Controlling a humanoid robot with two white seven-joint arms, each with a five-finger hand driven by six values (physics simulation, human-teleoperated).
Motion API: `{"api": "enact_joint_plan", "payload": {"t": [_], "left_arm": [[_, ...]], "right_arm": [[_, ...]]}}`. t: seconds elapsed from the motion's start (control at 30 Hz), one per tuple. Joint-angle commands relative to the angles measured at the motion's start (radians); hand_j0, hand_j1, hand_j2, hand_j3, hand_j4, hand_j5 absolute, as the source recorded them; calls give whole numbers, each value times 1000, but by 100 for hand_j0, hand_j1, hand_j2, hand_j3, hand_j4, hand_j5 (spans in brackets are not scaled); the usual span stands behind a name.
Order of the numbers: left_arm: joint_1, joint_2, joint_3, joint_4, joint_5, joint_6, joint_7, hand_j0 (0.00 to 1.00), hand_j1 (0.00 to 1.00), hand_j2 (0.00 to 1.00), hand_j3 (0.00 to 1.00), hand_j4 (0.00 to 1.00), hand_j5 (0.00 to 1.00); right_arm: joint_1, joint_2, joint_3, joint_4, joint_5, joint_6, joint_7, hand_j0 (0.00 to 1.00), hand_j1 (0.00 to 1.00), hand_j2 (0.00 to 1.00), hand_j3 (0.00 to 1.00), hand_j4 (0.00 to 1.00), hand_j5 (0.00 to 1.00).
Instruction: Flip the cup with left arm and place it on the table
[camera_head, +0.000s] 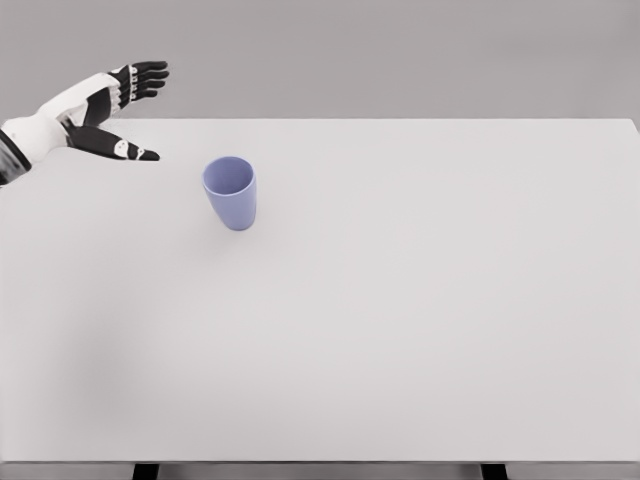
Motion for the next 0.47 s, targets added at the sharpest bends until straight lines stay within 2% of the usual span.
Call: {"api": "enact_joint_plan", "payload": {"t": [0.0,0.03,0.1,0.43], "left_arm": [[0,103,-12,-28,-288,-140,0,100,100,100,100,100,100],[0,101,-14,-25,-392,-215,0,100,100,100,100,100,100],[0,101,-12,-14,-475,-222,0,100,100,100,100,100,100],[5,89,-14,-16,-485,-222,0,100,100,100,100,100,100]], "right_arm": [[0,0,0,0,0,0,0,100,100,100,100,100,100],[0,0,0,0,0,0,0,100,100,100,100,100,100],[0,0,0,0,0,0,0,100,100,100,100,100,100],[0,0,0,0,0,0,0,100,100,100,100,100,100]]}}
